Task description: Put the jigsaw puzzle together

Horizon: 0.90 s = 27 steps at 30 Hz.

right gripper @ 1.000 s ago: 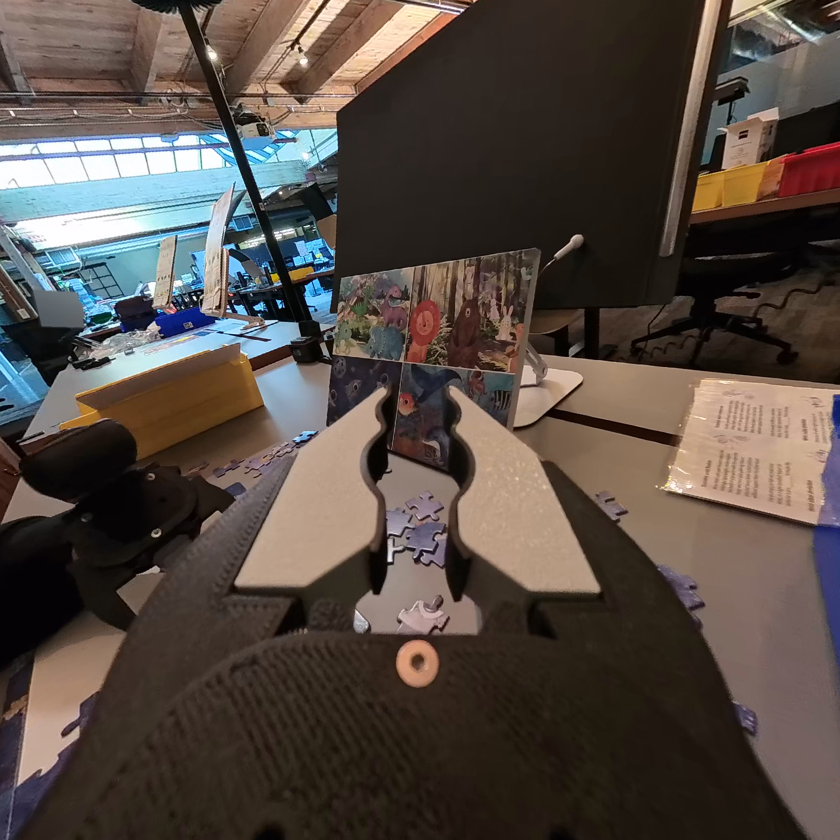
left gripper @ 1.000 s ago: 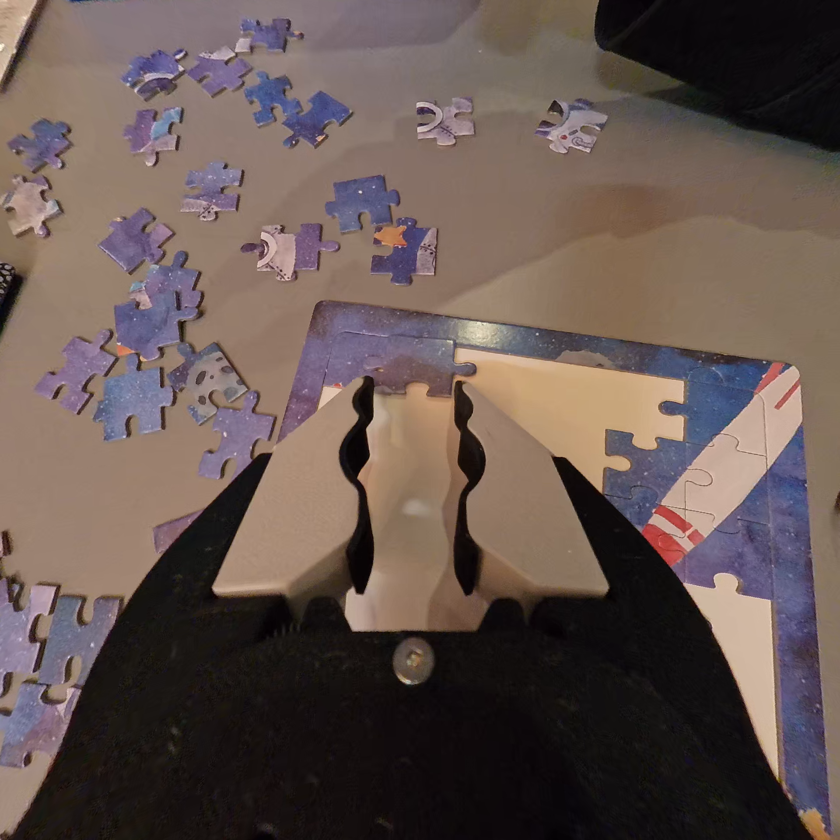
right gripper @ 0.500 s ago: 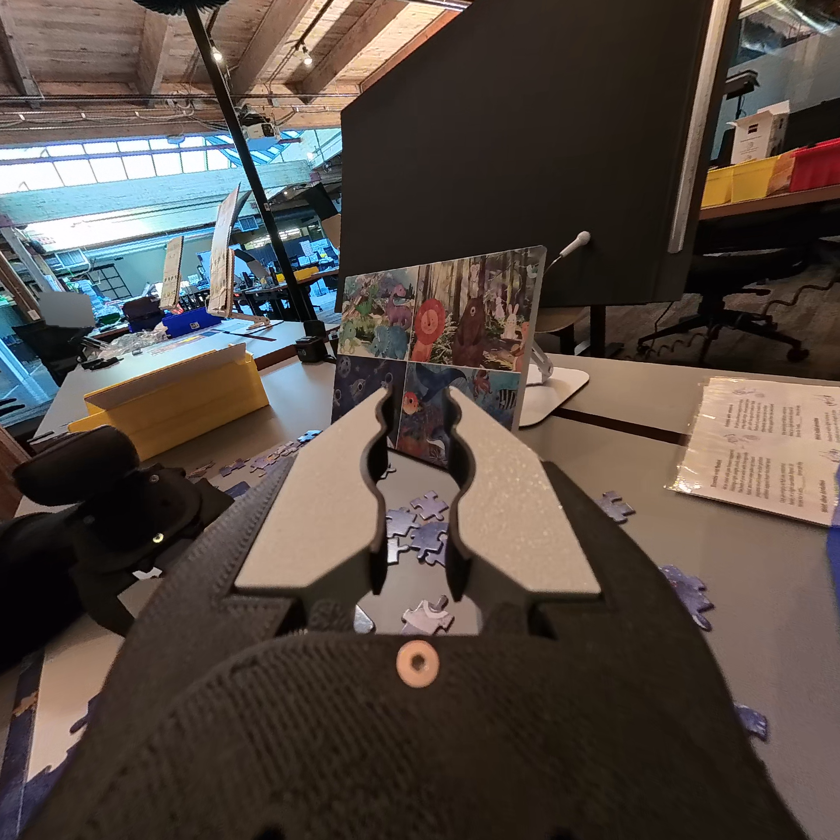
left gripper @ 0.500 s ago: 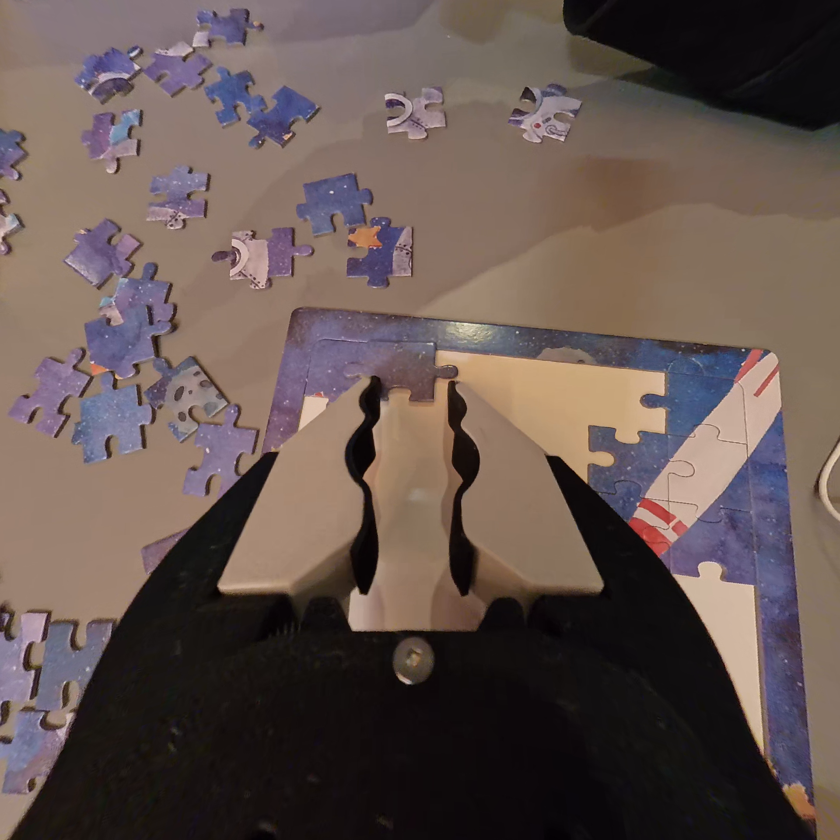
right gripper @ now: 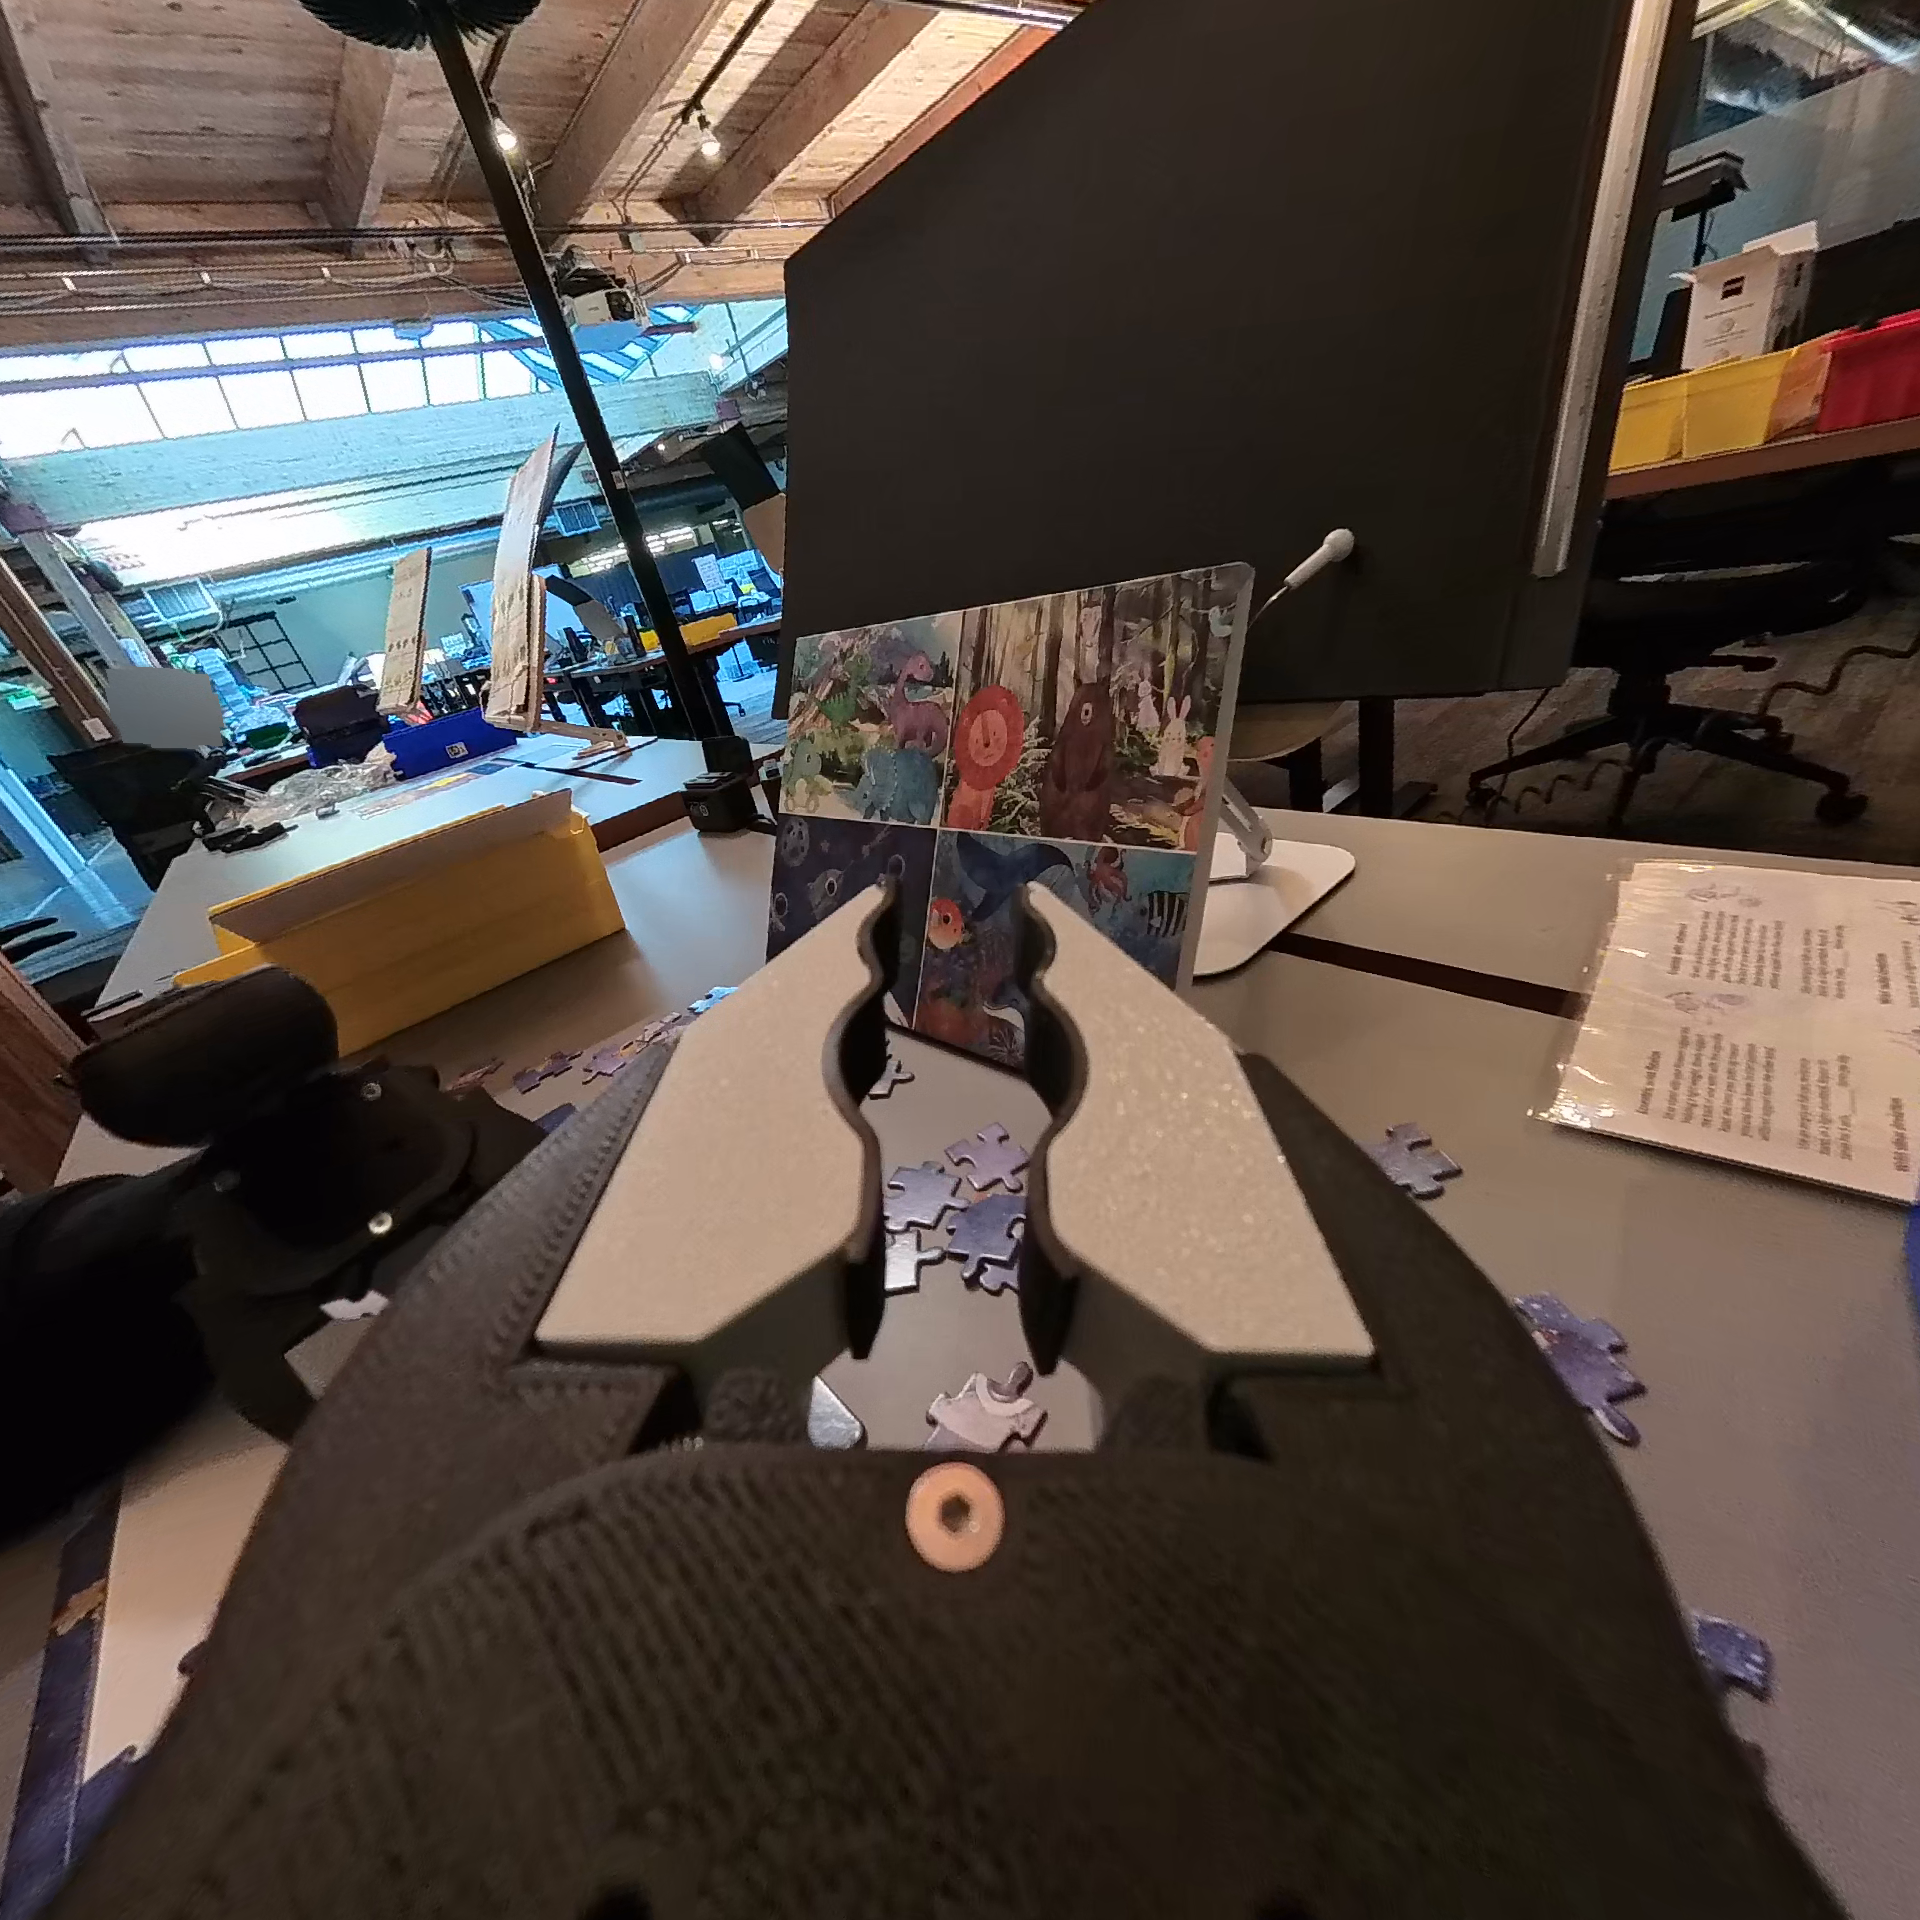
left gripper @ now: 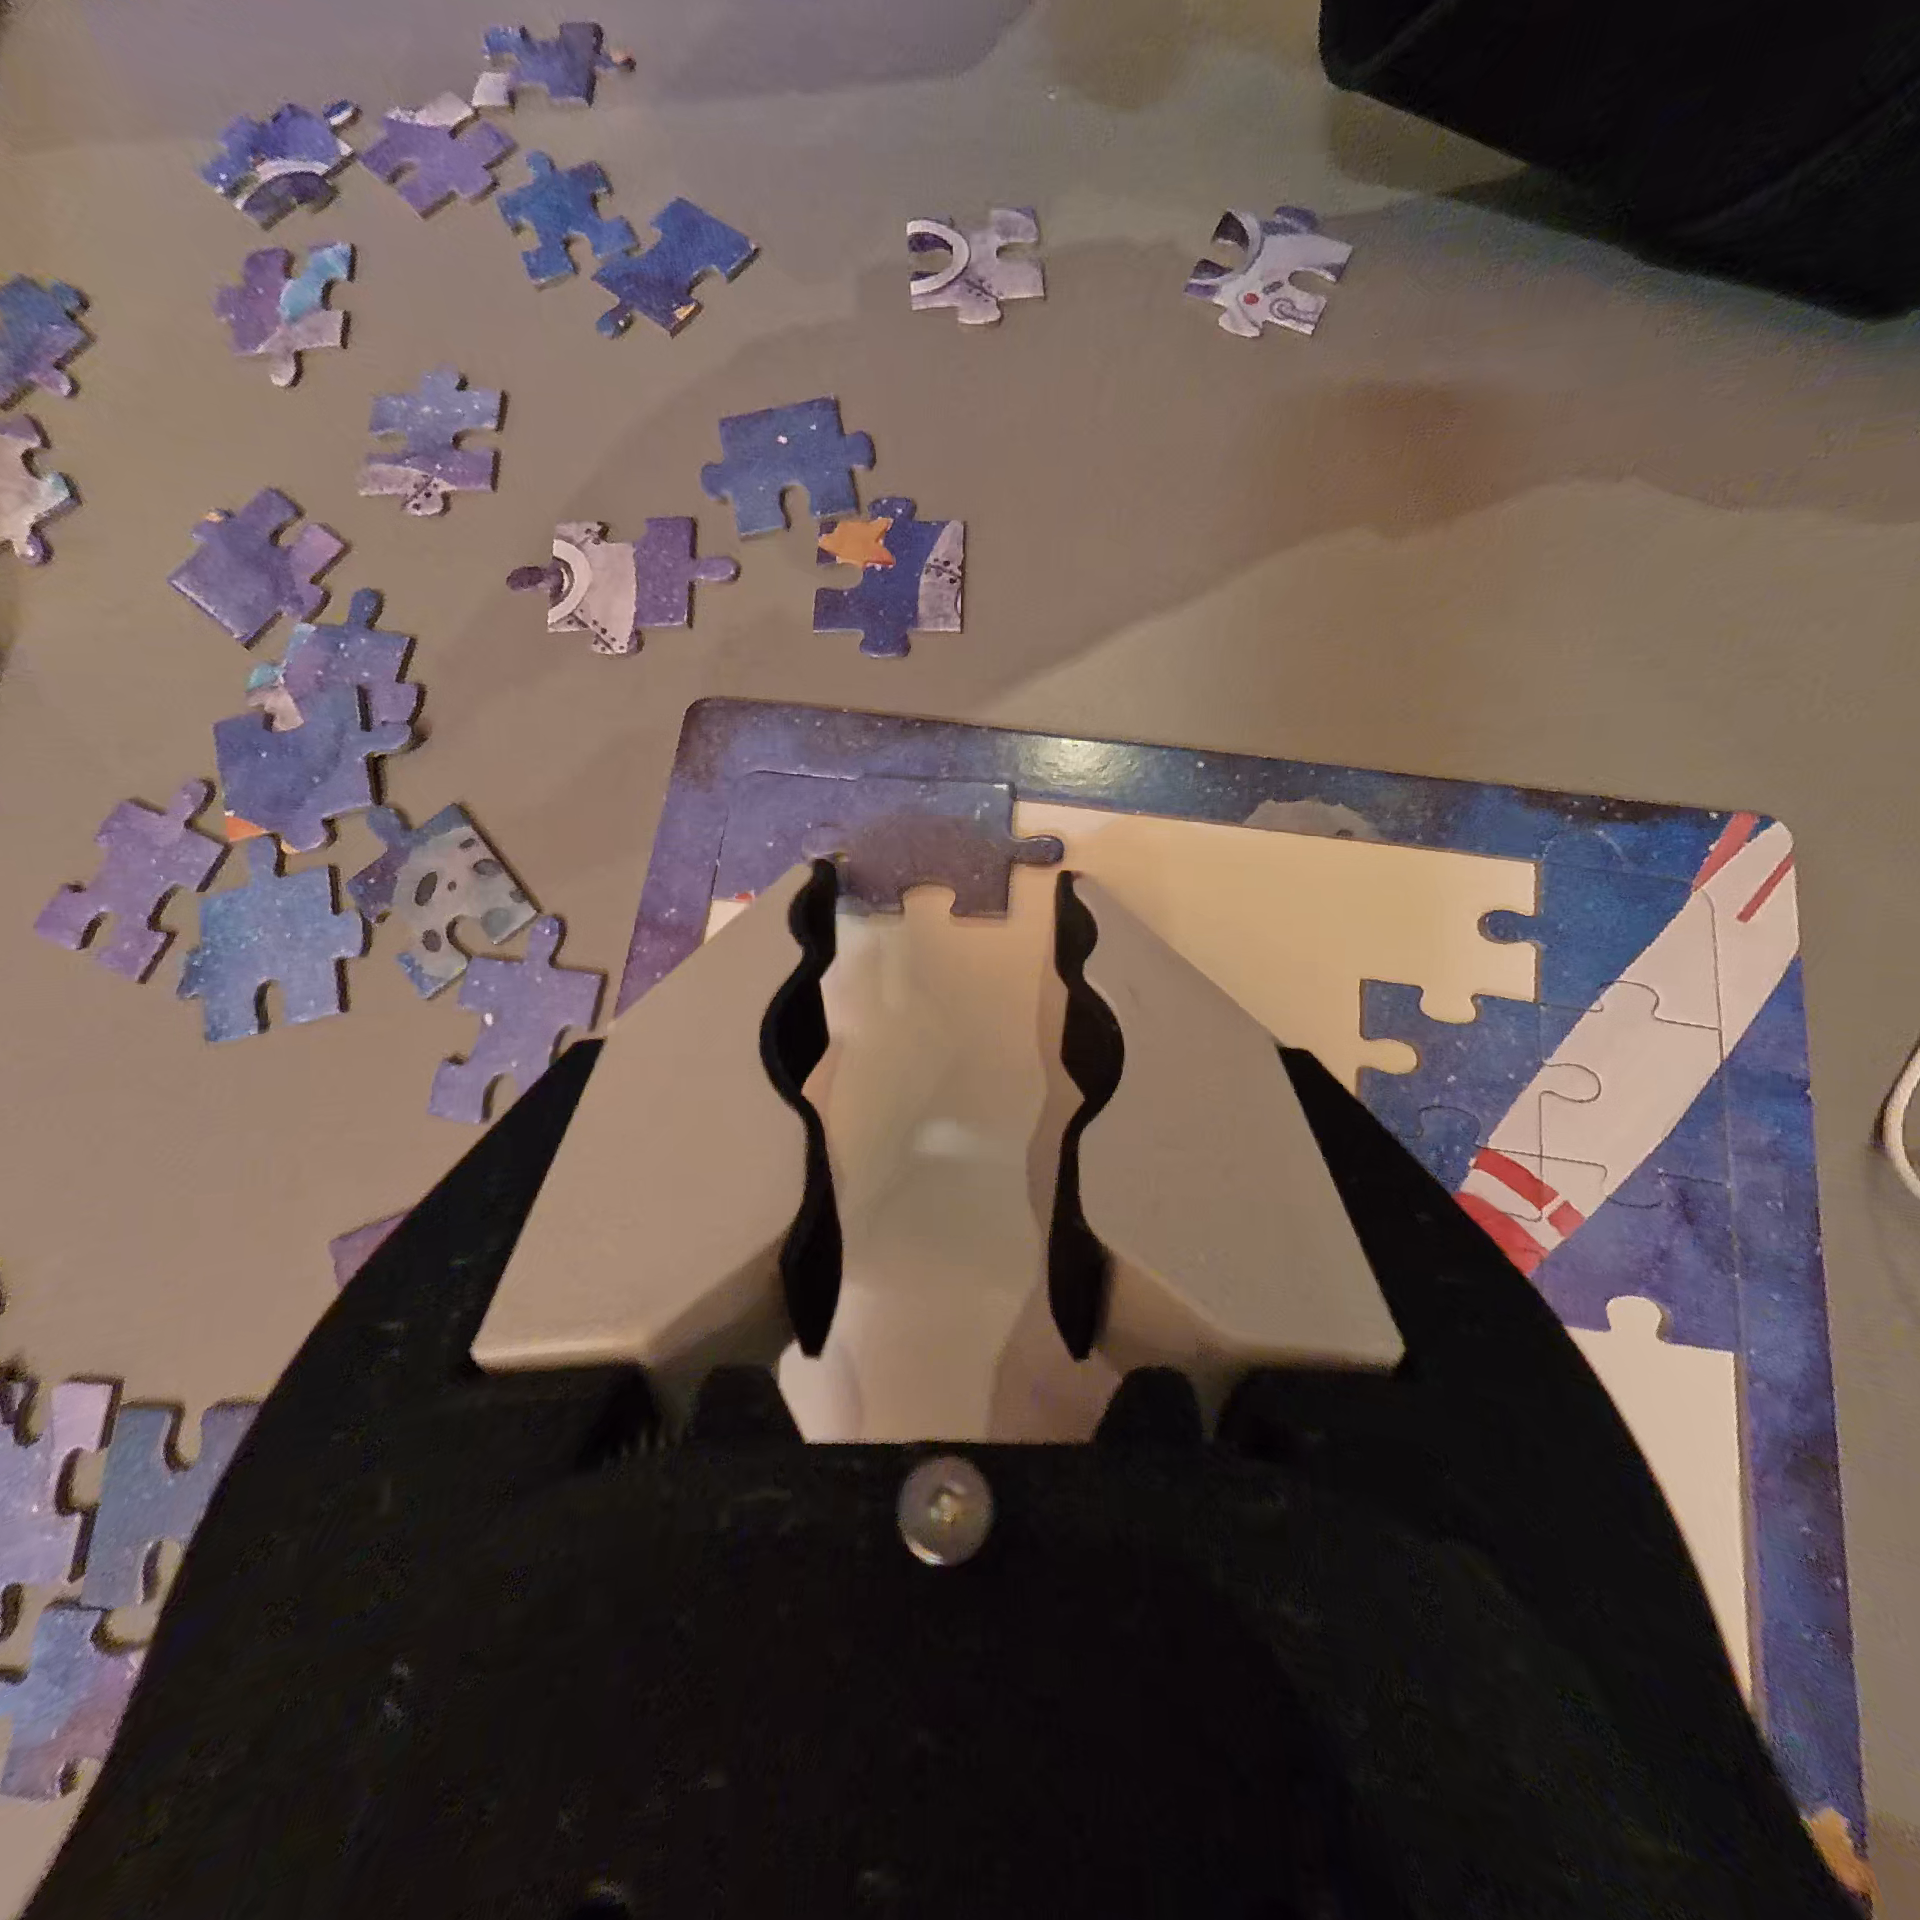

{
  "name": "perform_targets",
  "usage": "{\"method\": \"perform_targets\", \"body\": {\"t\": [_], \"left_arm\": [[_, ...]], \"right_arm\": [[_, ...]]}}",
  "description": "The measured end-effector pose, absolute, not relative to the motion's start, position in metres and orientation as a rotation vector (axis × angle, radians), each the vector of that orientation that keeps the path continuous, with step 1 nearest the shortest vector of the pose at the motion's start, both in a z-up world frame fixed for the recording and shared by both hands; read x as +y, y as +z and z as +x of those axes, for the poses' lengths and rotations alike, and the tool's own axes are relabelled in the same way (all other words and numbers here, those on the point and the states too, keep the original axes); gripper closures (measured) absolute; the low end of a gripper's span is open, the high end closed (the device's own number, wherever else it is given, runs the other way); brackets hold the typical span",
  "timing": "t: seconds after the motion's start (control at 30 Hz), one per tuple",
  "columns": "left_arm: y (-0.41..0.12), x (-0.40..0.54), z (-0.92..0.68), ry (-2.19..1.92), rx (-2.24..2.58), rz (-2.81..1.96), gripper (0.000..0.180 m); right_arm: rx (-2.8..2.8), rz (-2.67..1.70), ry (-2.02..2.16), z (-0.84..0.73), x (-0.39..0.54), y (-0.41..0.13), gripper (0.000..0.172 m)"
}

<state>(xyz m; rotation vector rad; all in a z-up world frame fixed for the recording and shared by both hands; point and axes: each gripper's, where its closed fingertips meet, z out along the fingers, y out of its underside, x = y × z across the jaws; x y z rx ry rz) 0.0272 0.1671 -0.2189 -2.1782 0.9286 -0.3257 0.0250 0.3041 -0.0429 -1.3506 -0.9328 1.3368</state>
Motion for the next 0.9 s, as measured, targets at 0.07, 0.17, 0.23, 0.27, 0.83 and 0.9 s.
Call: {"method": "perform_targets", "body": {"t": [0.07, 0.17, 0.23, 0.27, 0.83, 0.9], "left_arm": [[-0.2207, 0.1697, 0.0271, -0.302, 0.926, -2.184, 0.134], [-0.2205, 0.1670, 0.0296, -0.335, 0.934, -2.192, 0.142], [-0.2205, 0.1646, 0.0310, -0.344, 0.951, -2.185, 0.151], [-0.2207, 0.1642, 0.0309, -0.339, 0.956, -2.182, 0.151], [-0.2173, 0.1660, 0.0319, -0.315, 0.962, -2.149, 0.144], [-0.2169, 0.1664, 0.0339, -0.315, 0.966, -2.144, 0.141]], "right_arm": [[-0.934, -1.350, 1.338, 0.0247, 0.3037, -0.0430, 0.153], [-0.934, -1.349, 1.337, 0.0247, 0.3036, -0.0427, 0.153], [-0.932, -1.348, 1.339, 0.0251, 0.3036, -0.0422, 0.154], [-0.931, -1.347, 1.340, 0.0253, 0.3037, -0.0420, 0.154], [-0.927, -1.351, 1.352, 0.0251, 0.3040, -0.0428, 0.153], [-0.927, -1.351, 1.353, 0.0251, 0.3040, -0.0427, 0.153]]}}
